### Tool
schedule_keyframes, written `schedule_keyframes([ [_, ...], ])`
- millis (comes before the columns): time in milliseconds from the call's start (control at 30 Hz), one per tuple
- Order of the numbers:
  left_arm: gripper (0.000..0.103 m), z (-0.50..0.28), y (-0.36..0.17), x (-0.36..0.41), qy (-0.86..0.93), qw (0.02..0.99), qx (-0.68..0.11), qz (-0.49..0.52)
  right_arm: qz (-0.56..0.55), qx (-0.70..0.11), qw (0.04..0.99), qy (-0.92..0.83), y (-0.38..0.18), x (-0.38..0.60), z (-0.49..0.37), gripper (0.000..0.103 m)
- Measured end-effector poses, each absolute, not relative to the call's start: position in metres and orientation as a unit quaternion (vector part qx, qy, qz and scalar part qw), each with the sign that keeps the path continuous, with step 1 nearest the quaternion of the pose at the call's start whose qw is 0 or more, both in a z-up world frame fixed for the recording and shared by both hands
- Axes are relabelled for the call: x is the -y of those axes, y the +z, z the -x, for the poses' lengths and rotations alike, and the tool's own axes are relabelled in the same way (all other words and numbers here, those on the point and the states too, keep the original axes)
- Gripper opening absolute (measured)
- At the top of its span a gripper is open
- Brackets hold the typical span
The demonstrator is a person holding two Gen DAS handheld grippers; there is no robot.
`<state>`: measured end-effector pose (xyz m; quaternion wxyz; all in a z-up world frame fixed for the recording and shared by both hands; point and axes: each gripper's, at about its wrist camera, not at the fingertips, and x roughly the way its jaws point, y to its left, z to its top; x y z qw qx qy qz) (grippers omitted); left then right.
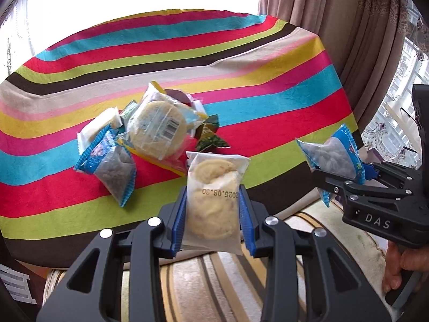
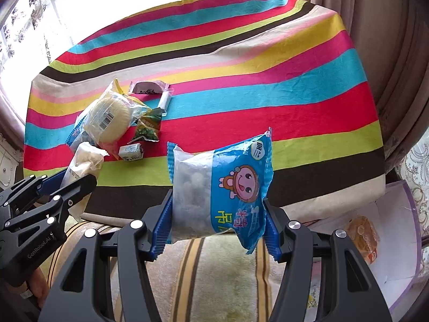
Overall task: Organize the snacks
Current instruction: 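Carry both bags to the box and open both grippers to drop them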
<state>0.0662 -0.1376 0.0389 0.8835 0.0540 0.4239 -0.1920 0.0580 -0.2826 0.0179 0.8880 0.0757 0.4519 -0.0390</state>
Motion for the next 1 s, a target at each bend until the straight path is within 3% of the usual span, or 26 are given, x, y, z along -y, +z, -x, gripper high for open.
schedule_keyframes([
  [1000, 0.036, -0.023, 0.03, 0.315, -0.35, 0.814, -0.451, -0.105, -0.156, -0.449, 0.859, -0.189, -0.022, 0.44, 0.042, 0.058],
])
